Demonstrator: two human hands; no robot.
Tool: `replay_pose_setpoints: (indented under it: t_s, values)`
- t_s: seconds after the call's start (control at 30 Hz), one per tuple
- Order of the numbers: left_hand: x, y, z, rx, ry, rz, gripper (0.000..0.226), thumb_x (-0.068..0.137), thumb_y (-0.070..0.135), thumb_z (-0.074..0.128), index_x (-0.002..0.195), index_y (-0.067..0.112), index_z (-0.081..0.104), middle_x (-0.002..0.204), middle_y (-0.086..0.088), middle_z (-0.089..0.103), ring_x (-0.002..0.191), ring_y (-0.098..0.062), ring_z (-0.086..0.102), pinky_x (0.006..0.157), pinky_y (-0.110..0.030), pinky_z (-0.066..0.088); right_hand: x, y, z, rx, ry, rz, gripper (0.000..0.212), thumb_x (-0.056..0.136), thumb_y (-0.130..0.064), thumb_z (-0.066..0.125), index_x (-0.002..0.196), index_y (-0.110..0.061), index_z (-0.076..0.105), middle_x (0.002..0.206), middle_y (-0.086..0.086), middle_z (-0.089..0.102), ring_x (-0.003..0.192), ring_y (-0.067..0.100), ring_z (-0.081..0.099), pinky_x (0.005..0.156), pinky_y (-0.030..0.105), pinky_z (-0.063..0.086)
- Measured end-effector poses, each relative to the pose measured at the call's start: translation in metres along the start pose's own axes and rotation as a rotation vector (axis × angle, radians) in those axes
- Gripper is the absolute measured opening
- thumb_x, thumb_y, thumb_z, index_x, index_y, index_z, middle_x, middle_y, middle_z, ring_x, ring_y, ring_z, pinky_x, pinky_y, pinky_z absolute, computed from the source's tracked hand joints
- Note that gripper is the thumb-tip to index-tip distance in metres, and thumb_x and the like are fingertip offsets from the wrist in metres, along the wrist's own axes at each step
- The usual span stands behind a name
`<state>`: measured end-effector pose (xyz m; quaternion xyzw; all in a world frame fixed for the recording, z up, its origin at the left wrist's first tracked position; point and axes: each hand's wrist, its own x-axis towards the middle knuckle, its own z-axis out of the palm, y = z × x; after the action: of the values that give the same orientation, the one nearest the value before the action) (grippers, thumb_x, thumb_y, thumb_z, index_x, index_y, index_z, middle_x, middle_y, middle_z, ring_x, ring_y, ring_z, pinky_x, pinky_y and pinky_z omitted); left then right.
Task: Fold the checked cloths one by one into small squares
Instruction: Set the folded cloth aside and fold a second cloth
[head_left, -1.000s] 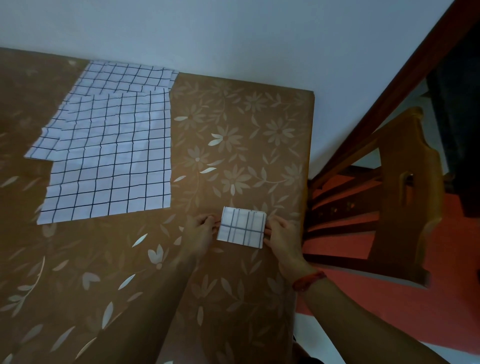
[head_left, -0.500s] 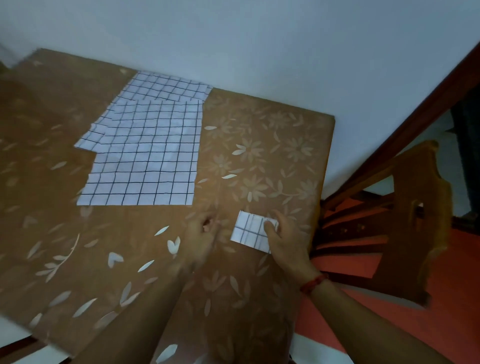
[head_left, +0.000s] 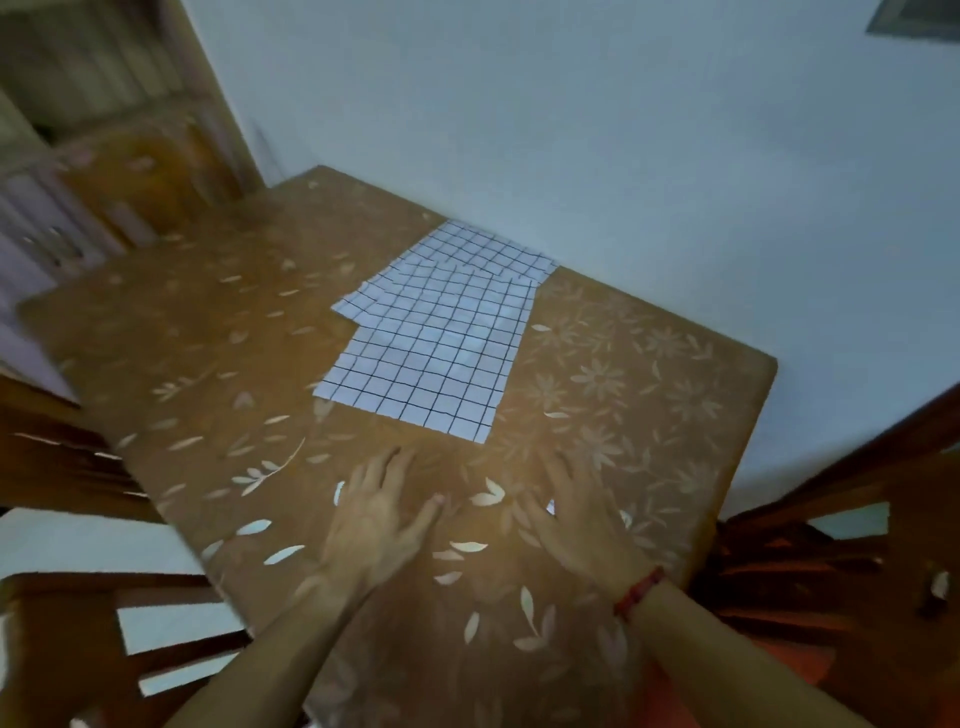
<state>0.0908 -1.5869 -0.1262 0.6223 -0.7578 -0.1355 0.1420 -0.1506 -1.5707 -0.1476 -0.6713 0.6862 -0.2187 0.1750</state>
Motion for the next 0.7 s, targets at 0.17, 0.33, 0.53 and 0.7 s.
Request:
replay_pose_setpoints:
  t_s: [0.17, 0.33, 0.53, 0.7]
  values:
    - [-0.021, -0.020, -0.027, 0.096, 0.101, -0.045, 0.065, 0.085, 0.062, 0.041, 0.131, 0.017, 0.049, 0.137, -0.005, 0.046, 0.123, -0.027, 0.044, 0.098, -0.043, 0.043, 0.004, -0.032, -0.008, -0.061, -0.015, -0.130, 0.041, 0.088, -0.049, 0.044, 0.128, -0.038, 0.042, 0.123, -0.011, 0.048, 0.116, 0.015, 0.046, 0.104, 0.038, 0.035]
    - [-0.035, -0.023, -0.042, 0.092, 0.150, -0.064, 0.062, 0.087, 0.061, 0.042, 0.134, 0.022, 0.044, 0.140, 0.000, 0.041, 0.126, -0.022, 0.040, 0.102, -0.039, 0.038, 0.009, -0.050, -0.006, -0.103, -0.042, -0.192, 0.052, 0.086, -0.054, 0.037, 0.133, -0.033, 0.042, 0.135, -0.004, 0.046, 0.122, 0.020, 0.045, 0.101, 0.041, 0.040]
    - [-0.055, -0.018, -0.057, 0.214, 0.210, -0.131, 0.061, 0.088, 0.062, 0.039, 0.131, 0.021, 0.048, 0.137, -0.004, 0.045, 0.124, -0.025, 0.042, 0.099, -0.040, 0.039, 0.009, -0.070, -0.013, -0.187, -0.067, -0.290, 0.051, 0.089, -0.056, 0.041, 0.136, -0.038, 0.036, 0.134, -0.004, 0.045, 0.125, 0.018, 0.041, 0.103, 0.037, 0.033]
    - [-0.080, -0.021, -0.071, 0.317, 0.210, -0.249, 0.068, 0.088, 0.067, 0.030, 0.139, 0.023, 0.041, 0.143, -0.006, 0.042, 0.133, -0.028, 0.035, 0.106, -0.046, 0.033, 0.011, -0.098, -0.020, -0.289, -0.082, -0.453, 0.058, 0.085, -0.061, 0.036, 0.138, -0.037, 0.032, 0.137, 0.002, 0.045, 0.122, 0.023, 0.044, 0.100, 0.043, 0.036]
